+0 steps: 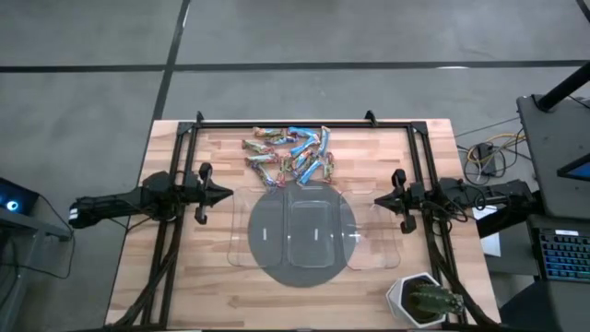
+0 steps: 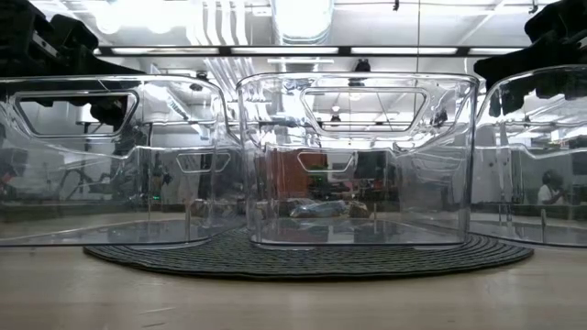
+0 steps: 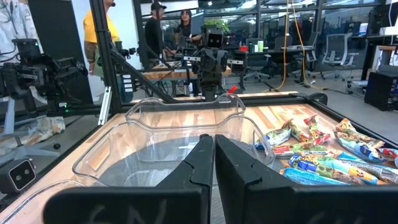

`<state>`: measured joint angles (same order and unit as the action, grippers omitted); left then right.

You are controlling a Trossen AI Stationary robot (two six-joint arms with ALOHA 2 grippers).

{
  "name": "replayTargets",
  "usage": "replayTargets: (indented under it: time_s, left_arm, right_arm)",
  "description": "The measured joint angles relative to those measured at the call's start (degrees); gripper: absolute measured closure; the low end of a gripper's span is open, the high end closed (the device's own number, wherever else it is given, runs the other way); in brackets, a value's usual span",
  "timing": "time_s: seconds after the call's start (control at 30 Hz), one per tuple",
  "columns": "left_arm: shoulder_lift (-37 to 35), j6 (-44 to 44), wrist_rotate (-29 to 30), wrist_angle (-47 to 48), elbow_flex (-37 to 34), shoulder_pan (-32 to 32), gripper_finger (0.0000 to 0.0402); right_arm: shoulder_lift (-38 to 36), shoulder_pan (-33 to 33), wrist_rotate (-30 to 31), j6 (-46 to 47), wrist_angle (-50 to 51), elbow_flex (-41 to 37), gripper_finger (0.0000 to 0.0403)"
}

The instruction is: Pick and place Granola Bars by type

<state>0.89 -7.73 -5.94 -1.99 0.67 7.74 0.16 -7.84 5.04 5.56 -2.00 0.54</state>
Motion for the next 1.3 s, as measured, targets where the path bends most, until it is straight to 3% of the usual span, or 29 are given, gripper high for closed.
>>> replayTargets:
  time_s: [0.43,0.63,1.3]
  left_arm:
    - [0.0,0.1,0.0,0.0,0.0,0.0,0.0402]
    - [0.0,4.9,1.0,0.0,0.0,0.0,0.0402]
    - [0.2,-3.6,4.6,-0.5,0.0,0.0,0.0402]
  right_arm:
    - [0.0,0.0,0.0,0.0,0.0,0.0,0.0394]
    - [0.0,0.0,0.0,3.0,-0.1,0.0,0.0394]
    - [0.0,0.0,0.0,0.8,-0.4,0.0,0.0394]
